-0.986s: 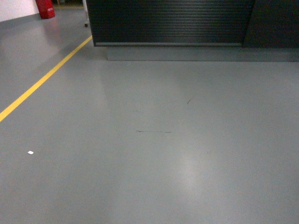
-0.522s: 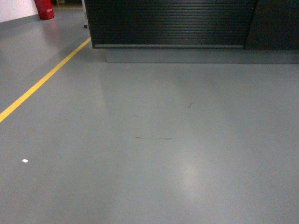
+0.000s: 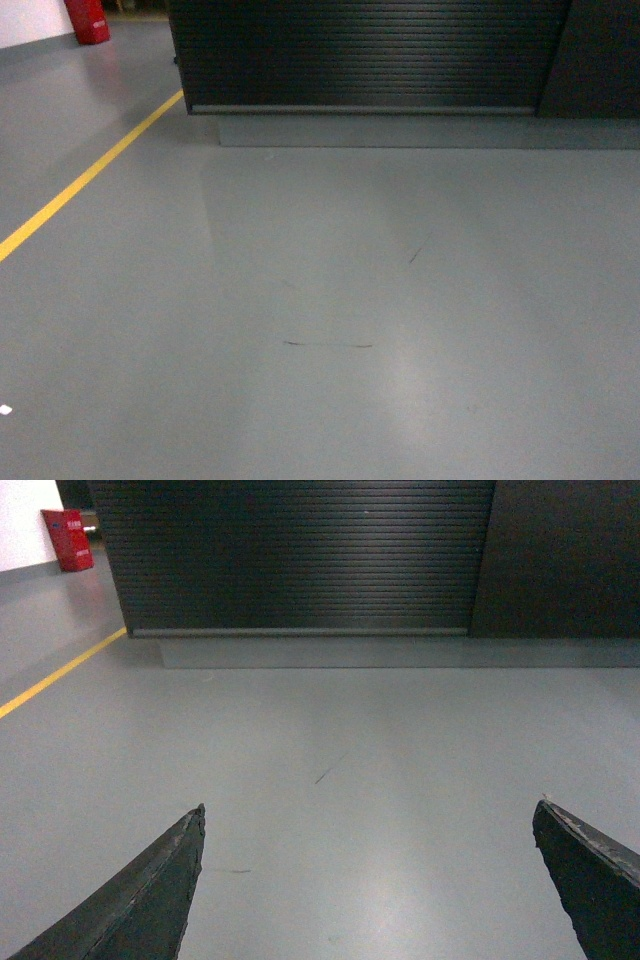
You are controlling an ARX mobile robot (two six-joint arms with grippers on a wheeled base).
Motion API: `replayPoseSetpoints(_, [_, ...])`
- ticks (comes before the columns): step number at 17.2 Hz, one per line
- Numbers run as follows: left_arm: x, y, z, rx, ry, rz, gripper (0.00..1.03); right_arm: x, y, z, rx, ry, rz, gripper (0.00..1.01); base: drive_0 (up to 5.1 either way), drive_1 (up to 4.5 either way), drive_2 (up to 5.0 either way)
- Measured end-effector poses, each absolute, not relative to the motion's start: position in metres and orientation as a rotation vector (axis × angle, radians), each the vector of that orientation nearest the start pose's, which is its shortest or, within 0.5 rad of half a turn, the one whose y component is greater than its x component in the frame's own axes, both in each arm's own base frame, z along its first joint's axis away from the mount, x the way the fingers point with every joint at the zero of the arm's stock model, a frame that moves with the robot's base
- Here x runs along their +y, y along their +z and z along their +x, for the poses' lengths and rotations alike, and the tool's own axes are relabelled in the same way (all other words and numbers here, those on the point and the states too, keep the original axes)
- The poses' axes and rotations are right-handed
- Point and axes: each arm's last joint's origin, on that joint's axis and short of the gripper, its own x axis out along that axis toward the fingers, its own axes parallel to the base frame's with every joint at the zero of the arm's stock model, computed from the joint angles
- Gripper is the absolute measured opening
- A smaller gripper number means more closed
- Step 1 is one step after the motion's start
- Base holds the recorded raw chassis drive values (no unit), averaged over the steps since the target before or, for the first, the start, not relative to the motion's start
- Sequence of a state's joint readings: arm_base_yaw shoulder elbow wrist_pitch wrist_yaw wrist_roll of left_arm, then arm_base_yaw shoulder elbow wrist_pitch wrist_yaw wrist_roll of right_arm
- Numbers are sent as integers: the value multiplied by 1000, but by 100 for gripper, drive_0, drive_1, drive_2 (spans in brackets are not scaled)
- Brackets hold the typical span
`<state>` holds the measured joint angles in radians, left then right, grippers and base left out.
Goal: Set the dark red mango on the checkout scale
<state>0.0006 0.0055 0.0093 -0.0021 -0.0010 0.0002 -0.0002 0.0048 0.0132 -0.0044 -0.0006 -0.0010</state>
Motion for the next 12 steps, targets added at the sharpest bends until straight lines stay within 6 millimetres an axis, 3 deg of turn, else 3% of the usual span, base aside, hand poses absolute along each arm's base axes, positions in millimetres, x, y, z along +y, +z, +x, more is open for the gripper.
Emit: replayPoseSetpoints(12, [0, 166, 97, 2, 1, 0, 98, 0, 167, 97, -1, 0, -1, 98, 0, 431, -432])
